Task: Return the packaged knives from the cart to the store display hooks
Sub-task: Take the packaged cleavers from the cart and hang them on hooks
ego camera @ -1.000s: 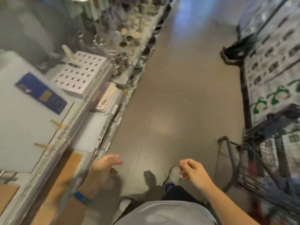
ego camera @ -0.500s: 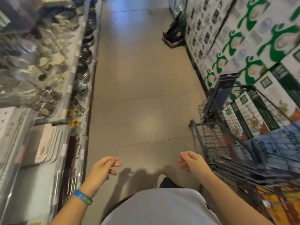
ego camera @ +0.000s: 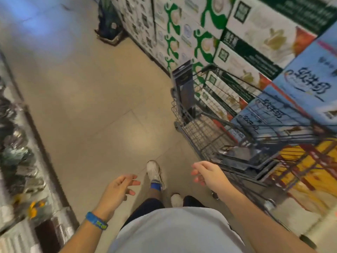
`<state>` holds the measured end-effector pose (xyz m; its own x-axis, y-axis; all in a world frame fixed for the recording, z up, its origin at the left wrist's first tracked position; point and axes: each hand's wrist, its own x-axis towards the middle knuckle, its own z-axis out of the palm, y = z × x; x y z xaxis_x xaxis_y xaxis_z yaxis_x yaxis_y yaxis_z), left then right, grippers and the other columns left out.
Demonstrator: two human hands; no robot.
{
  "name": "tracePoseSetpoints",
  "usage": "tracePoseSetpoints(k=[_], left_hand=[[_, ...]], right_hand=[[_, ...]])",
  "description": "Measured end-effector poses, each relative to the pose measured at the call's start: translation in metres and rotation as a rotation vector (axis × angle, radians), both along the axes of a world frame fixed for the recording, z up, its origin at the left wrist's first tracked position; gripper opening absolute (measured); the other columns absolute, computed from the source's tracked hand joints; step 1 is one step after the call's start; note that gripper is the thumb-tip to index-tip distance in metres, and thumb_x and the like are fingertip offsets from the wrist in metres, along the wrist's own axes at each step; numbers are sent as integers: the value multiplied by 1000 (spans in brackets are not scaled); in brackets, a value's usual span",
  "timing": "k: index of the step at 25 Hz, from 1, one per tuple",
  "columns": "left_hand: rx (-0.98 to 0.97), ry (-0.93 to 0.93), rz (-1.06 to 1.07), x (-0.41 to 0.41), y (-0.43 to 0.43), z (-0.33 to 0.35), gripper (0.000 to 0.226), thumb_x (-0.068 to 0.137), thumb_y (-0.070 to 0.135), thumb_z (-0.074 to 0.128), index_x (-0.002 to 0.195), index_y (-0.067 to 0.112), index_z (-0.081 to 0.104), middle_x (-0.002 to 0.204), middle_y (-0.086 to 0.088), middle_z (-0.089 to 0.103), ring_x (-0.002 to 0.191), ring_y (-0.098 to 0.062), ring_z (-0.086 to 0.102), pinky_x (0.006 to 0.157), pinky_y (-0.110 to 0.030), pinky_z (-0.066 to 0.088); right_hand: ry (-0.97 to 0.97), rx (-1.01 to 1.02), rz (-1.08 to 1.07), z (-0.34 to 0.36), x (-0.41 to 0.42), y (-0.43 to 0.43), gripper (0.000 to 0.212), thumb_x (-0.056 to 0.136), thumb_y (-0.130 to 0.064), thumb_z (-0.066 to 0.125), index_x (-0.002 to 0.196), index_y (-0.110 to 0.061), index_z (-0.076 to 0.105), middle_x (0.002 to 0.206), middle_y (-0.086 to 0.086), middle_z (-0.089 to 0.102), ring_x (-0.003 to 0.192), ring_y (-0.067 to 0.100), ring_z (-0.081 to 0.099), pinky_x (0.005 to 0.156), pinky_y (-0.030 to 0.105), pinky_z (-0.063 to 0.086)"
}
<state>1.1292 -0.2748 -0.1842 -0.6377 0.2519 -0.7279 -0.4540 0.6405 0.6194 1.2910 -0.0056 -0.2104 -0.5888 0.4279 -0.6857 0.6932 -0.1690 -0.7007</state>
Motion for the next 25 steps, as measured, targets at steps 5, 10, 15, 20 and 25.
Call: tracePoseSetpoints(k=[5,10,15,20,25], left_hand=[[30,-29,-203,-87,75,-20,24,104,20,45,106,14,68,96,-2,77,63,-15,58,56,-27,38],[-16,-44,-418,-169,137,-30,25,104,20,43,103,16,68,90,-1,77,54,-11,61,52,-26,35],[45,-32,-810,-160,242,-33,21,103,19,48,97,18,68,93,-4,75,56,-13,60,48,-23,37],[20,-22,-1042,-127,307,-35,18,101,28,51,98,25,69,86,10,76,56,-7,64,50,-23,41],[-64,49,-1107,-121,336,-31,22,99,23,48,102,26,69,88,11,77,62,-11,68,54,-25,43]], right_hand=[[-7,12,-165,-2,-43,20,22,104,-34,55,97,-24,73,86,-8,77,71,13,69,66,27,51],[-41,17,-370,9,-80,35,19,103,-34,57,99,-24,73,85,-6,76,69,10,68,66,25,53],[-61,43,-588,13,-62,38,19,103,-37,54,98,-29,71,87,-13,76,72,7,72,62,20,51],[-105,62,-874,3,-27,62,14,102,-35,59,101,-26,71,93,-9,75,88,9,69,65,13,48],[-523,354,-661,-16,38,137,58,98,-44,62,148,-21,44,151,8,45,140,31,42,111,45,40]])
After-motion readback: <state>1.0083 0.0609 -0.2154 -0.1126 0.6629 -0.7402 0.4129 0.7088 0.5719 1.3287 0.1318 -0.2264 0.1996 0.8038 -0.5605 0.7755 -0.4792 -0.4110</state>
